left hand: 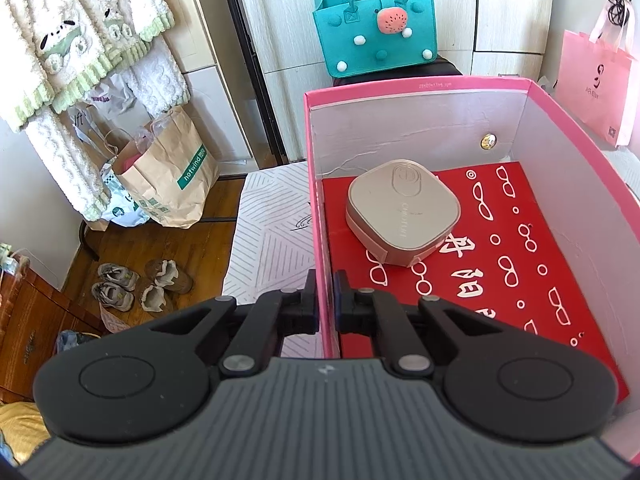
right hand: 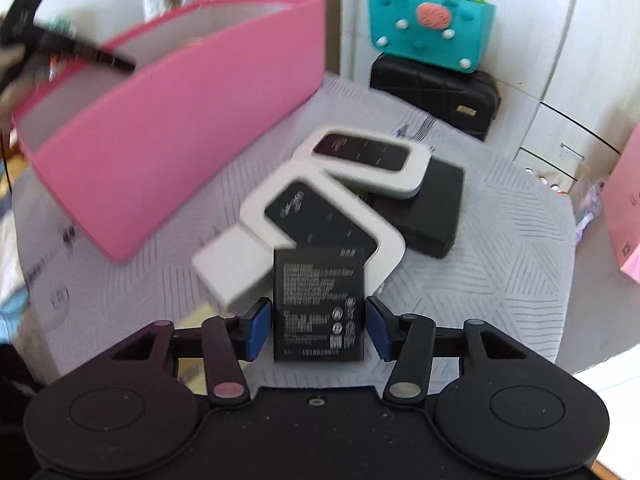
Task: Organize rigid objects
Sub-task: 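Grasp the black phone battery with the right tool and lift it, then lower the black battery into the pink box beside the power bank and release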
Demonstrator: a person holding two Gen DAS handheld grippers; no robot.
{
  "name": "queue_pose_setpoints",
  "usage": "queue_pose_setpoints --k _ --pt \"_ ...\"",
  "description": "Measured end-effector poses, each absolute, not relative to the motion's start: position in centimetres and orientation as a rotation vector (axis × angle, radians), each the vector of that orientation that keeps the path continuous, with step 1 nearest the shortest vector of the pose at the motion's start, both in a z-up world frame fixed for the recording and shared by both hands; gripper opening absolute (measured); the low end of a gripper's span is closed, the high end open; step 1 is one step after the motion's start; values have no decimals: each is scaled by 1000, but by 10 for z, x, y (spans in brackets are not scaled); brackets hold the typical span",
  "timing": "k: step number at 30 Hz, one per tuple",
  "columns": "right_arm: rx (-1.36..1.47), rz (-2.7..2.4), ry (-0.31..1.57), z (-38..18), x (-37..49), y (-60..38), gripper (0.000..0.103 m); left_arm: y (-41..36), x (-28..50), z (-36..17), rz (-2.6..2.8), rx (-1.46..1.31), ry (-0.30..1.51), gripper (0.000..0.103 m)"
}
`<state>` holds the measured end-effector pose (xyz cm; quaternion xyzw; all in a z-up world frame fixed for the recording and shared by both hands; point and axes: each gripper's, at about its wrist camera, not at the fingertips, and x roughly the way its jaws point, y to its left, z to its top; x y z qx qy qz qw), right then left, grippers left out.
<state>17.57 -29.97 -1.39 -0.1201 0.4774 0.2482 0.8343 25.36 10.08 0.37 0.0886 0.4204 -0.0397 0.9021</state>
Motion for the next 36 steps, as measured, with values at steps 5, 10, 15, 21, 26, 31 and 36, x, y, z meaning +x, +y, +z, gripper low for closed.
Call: queue_pose_setpoints --k 5,10,15,21,26,31,36 --pt "-254 475 989 -11 174 -301 54 101 254 4 -80 186 869 6" --pt "-253 456 967 6 172 -304 54 102 254 5 -78 179 863 6" --pt "-257 438 911 30 183 -296 54 106 253 6 -80 153 858 5" --pt "-247 501 780 77 201 -260 54 106 253 7 -79 138 844 4" --pt "-281 655 711 92 212 -204 54 104 251 7 -73 151 831 4" --pt "-392 715 715 90 235 -148 54 104 248 7 -72 148 816 4" --pt "-507 709 811 62 267 -111 54 101 248 8 -67 166 807 5"
